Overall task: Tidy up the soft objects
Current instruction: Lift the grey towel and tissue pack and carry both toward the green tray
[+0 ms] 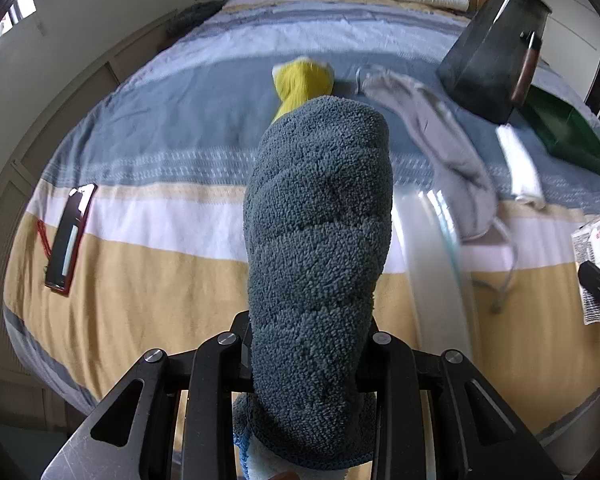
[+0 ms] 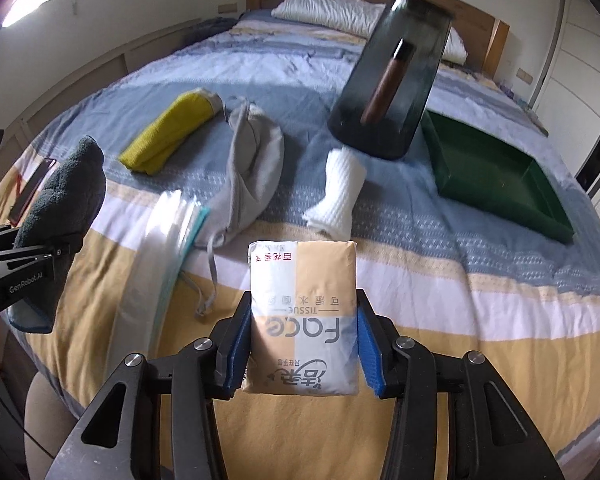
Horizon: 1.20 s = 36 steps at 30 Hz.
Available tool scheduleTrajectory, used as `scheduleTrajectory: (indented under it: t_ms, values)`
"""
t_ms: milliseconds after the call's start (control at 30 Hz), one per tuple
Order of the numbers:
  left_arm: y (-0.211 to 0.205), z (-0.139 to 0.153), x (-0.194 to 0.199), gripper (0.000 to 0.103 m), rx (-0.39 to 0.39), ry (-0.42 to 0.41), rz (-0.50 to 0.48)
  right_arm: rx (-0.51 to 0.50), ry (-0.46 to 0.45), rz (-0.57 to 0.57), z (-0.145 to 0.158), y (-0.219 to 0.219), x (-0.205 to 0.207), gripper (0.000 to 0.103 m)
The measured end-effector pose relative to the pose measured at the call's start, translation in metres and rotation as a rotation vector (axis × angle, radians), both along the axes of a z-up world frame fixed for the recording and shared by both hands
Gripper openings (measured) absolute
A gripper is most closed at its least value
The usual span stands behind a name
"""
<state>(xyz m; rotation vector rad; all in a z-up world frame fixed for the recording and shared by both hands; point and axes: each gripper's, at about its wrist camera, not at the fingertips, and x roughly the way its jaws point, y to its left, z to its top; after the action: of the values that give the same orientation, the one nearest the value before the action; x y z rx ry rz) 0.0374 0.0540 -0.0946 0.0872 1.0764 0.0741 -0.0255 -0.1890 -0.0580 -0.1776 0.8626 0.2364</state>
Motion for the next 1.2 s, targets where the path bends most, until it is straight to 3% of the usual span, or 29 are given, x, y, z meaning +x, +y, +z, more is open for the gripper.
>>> scheduleTrajectory:
  t_ms: [367, 633, 1200]
  values:
    - [-0.032, 0.057, -0.015, 0.025, -0.005, -0.098, -0.041, 0.029, -0.107, -0.02, 0.048, -0.028, -0.036, 0.046]
    - [-0.086, 0.09, -0.025, 0.025, -0.022, -0.149, -0.134, 0.045, -0.165, -0.069, 0.077, -0.065, -0.058, 0.046]
    - [-0.221, 0.117, -0.008, 0.025, -0.064, -0.166, -0.348, 0.044, -0.251, -0.256, 0.118, -0.185, -0.074, 0.046]
